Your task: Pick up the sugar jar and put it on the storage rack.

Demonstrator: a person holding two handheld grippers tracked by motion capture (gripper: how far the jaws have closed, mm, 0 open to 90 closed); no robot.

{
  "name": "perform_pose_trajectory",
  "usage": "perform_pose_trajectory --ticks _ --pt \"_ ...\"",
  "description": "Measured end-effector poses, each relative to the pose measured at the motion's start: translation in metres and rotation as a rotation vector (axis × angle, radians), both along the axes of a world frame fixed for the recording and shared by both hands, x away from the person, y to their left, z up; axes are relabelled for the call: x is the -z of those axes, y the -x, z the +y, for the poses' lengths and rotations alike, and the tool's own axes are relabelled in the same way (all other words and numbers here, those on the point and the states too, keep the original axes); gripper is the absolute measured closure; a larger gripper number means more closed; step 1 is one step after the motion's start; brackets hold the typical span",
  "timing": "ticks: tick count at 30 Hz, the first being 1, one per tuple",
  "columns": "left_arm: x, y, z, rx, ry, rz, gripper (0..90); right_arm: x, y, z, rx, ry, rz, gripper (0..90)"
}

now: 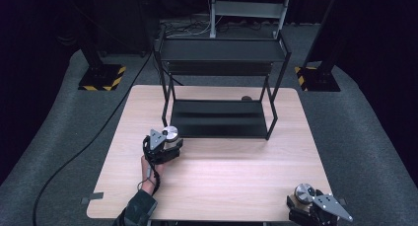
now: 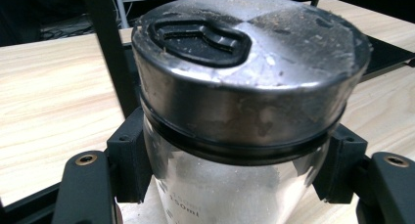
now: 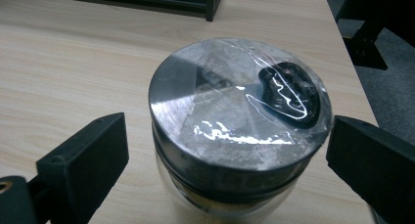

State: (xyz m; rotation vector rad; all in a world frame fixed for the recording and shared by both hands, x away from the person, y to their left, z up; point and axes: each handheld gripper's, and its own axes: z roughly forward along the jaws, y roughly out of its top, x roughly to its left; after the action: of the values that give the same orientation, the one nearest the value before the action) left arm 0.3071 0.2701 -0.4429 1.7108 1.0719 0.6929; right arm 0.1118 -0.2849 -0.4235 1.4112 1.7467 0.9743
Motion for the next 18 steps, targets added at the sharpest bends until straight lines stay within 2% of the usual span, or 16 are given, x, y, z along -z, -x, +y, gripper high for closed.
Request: perform_pose_trajectory --ticks 18 --pt "0.0007 -0.0092 -0.0107 0.035 -0.006 0.012 29.9 -0.0005 -0.0005 -0.0012 -0.001 0.001 0.005 1.4"
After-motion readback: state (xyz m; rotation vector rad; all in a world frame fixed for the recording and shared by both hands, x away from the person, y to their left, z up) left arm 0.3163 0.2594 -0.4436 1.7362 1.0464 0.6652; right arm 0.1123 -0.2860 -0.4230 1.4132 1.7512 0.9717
